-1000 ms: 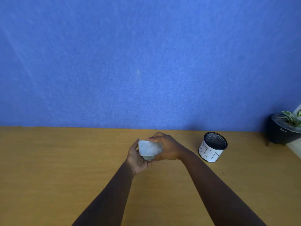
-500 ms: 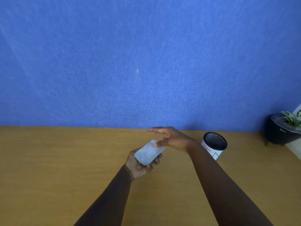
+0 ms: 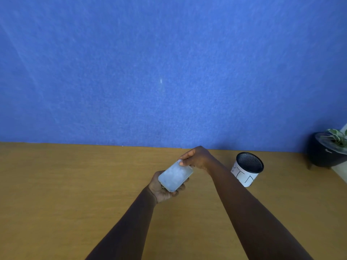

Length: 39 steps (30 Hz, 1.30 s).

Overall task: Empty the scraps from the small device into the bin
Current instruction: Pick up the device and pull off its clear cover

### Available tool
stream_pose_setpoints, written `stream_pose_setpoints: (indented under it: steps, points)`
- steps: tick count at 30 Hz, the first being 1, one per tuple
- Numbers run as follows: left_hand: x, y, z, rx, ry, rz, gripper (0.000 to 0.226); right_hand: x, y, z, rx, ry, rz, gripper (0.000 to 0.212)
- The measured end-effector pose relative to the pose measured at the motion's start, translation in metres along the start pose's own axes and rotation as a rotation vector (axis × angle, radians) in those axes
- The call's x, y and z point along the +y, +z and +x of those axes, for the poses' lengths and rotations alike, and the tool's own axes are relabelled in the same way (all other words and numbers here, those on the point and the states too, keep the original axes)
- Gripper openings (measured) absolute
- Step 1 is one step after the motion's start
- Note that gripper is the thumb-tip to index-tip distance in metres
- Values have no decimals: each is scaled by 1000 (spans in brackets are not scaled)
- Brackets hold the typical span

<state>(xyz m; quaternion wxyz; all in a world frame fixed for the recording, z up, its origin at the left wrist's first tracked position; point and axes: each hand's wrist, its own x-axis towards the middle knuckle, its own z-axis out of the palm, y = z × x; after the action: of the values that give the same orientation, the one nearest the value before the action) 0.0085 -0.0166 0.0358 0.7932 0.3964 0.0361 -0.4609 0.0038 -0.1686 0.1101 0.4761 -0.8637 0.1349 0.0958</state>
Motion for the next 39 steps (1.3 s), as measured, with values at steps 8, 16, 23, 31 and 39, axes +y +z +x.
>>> stream_pose_setpoints:
  steps: [8, 16, 23, 31, 39]
  points:
    - [-2, 3, 1, 0, -12, -25, 35, -4, 2, 0, 162, -60, -86, 24]
    - [5, 6, 2, -11, 47, -88, 34, -2, -3, -4, 132, 55, 19, 31]
    - [3, 3, 4, 43, 141, -131, 30, -3, -4, -10, 123, 114, 35, 31]
    - [2, 4, 7, 103, 150, -166, 33, -4, 3, -9, 294, 80, 108, 25]
    - [4, 5, 7, 65, 148, -163, 34, 3, 1, -5, 195, 72, 410, 26]
